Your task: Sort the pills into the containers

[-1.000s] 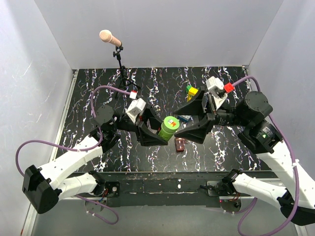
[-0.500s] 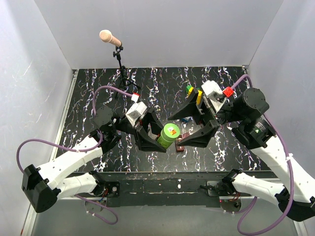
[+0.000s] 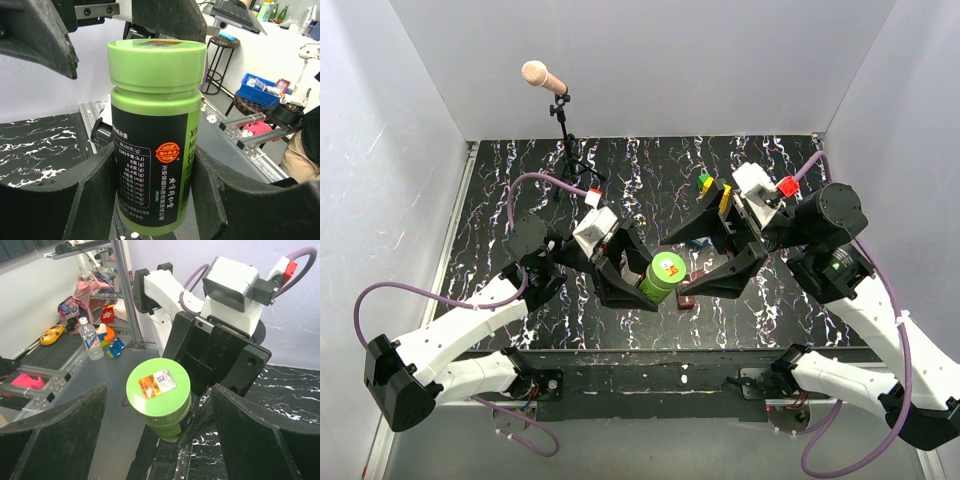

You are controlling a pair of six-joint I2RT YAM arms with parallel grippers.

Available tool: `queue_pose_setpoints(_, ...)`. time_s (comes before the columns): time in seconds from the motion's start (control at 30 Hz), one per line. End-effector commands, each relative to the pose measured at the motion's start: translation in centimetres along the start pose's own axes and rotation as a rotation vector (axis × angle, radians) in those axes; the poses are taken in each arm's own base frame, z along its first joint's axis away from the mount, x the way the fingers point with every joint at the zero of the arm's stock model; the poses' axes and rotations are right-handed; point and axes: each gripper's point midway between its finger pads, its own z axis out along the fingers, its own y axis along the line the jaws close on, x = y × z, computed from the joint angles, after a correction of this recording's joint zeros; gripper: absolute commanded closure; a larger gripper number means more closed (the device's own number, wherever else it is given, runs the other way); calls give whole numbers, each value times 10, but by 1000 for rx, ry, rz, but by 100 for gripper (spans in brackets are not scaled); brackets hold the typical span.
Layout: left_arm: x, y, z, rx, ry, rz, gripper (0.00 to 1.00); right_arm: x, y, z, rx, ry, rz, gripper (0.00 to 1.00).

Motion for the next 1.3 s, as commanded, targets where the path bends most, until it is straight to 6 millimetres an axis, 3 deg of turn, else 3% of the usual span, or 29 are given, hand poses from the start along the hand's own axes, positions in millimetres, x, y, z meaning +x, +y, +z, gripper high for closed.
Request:
queue_pose_setpoints(0.0,-24,-7,4,10,-37,81,100,-6,8,1,-45,-22,-27,10)
queue_pose_setpoints(0.47,-28,-4,6,-4,-45,90,100,-1,4,3,-40,-28,3,27)
queue_pose_setpoints(0.67,-33,-3,7,-15,-62,100,100,0,5,1,-31,-25,-3,43)
queue_pose_setpoints(0.83,-40,-2,8,-38,-85,114,100,4,2,0,-4,-22,-3,49)
queue_pose_setpoints(1.27,-51,23,0,-224,-127,153,100,20,-28,-7,191,-7,59,59)
